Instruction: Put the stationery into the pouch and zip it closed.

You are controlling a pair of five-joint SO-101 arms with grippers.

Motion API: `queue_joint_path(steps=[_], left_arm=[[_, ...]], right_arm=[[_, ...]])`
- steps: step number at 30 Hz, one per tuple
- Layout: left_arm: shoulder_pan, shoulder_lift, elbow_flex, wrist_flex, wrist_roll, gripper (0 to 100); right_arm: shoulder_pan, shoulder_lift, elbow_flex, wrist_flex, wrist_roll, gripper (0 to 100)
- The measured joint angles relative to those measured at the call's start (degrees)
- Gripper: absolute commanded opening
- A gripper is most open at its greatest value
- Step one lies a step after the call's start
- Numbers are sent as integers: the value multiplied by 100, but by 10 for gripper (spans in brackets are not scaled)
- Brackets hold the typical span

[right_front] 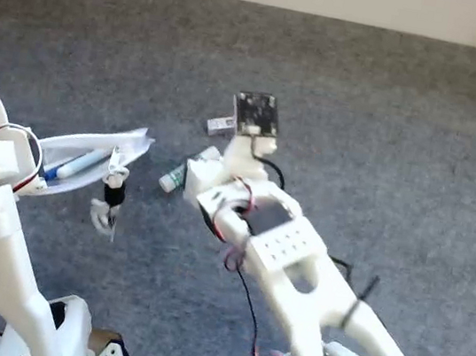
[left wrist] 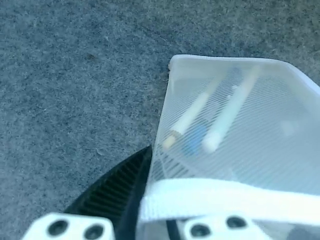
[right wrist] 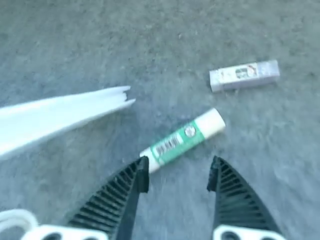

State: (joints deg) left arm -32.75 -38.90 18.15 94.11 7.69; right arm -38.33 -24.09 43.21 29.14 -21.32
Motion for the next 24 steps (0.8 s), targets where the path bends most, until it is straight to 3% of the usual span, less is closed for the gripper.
queue_joint_path(steps=[3,13,24], left_arm=[[0,0,0,0,9,6],[0,0,9,-35,9,6],[0,9,53,-35,9,6]], right_arm=[[9,765,-334,-448,0,0],[9,2901,-1503,-1380,0,4],[132,4422,-1802,-2576,1081,4]])
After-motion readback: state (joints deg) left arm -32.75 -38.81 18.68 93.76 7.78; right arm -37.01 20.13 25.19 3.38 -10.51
